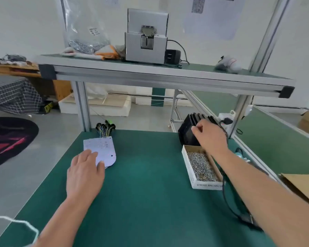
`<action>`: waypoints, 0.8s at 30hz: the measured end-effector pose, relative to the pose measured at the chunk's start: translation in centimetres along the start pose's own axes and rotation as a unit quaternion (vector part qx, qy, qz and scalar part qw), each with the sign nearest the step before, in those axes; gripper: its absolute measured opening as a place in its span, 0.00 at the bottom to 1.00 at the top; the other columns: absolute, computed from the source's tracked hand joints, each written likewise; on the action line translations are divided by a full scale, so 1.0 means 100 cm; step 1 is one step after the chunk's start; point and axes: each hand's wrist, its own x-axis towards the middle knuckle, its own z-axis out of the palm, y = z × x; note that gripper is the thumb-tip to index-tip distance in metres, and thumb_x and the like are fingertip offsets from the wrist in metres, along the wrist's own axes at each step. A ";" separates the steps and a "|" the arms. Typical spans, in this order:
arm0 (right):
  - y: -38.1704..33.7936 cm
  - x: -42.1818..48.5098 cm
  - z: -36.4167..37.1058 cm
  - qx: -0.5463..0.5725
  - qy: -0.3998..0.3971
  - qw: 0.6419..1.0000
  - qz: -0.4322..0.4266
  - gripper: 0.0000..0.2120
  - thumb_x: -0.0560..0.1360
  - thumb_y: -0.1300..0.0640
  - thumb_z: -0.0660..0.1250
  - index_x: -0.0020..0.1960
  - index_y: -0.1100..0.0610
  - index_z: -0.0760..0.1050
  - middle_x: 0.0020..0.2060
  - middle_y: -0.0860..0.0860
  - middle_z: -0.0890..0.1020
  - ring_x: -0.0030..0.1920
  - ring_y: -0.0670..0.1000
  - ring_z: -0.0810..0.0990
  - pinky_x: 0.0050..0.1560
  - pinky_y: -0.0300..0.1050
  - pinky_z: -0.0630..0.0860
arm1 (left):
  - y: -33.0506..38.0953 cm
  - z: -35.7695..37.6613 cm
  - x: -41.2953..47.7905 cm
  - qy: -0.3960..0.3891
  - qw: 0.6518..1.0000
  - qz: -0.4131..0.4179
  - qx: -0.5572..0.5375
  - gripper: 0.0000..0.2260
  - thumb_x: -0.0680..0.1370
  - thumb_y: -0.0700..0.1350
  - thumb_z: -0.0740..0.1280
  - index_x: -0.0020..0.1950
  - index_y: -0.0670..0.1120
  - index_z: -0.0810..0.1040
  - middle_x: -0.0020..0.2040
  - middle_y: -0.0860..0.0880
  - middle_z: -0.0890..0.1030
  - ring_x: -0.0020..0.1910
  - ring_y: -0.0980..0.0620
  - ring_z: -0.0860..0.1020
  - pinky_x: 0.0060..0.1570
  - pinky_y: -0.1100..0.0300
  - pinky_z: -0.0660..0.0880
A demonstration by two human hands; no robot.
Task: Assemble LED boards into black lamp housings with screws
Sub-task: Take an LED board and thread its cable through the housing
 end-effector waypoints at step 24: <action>0.003 0.073 0.018 -0.305 -0.142 0.938 -0.085 0.05 0.71 0.64 0.63 0.39 0.58 0.67 0.32 0.54 0.75 0.31 0.55 0.73 0.30 0.44 0.63 | -0.012 0.017 0.013 -0.029 1.000 0.001 0.001 0.14 0.86 0.54 0.62 0.69 0.53 0.80 0.72 0.56 0.74 0.72 0.47 0.68 0.67 0.46 0.67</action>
